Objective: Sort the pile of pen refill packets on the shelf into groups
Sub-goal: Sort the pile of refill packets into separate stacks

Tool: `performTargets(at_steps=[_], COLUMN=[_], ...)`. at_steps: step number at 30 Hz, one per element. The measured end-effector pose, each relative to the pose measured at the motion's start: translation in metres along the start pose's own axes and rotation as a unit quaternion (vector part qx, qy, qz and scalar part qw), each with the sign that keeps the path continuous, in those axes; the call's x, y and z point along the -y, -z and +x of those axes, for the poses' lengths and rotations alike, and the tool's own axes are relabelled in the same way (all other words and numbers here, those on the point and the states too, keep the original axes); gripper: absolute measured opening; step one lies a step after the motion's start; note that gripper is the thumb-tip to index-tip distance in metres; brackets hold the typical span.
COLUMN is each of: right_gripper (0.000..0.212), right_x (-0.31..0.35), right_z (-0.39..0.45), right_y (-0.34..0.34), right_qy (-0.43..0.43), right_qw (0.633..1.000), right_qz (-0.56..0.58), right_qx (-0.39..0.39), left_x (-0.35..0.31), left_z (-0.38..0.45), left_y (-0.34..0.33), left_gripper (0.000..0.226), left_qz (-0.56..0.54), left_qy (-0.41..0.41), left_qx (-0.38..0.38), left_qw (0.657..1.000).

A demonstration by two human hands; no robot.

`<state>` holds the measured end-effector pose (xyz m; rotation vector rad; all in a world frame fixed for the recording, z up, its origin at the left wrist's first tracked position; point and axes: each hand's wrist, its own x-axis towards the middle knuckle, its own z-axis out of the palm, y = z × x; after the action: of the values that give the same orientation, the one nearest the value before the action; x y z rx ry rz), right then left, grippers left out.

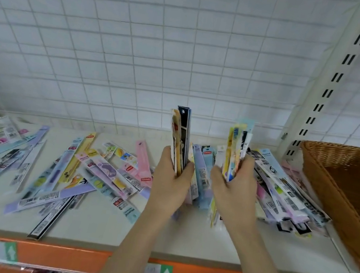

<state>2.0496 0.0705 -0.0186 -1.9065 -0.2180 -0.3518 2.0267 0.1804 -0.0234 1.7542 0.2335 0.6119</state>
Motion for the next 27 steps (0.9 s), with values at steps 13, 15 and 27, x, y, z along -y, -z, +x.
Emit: performTargets(at_steps=[13, 15, 27], right_gripper=[0.029, 0.025, 0.055], right_x=[-0.015, -0.013, 0.016], right_z=[-0.017, -0.012, 0.056], right_y=[-0.001, 0.001, 0.01], right_qy=[-0.011, -0.001, -0.187], right_qw=[0.998, 0.998, 0.965], right_qz=[-0.037, -0.047, -0.036], right_qx=[0.045, 0.045, 0.179], left_x=[-0.007, -0.009, -0.023], left_z=[0.003, 0.006, 0.05], left_y=[0.006, 0.009, -0.004], left_gripper=[0.029, 0.026, 0.028], left_qz=[-0.044, -0.037, 0.194], left_qy=[0.001, 0.038, 0.195], left_qx=[-0.065, -0.056, 0.139], left_qw=[0.997, 0.997, 0.951])
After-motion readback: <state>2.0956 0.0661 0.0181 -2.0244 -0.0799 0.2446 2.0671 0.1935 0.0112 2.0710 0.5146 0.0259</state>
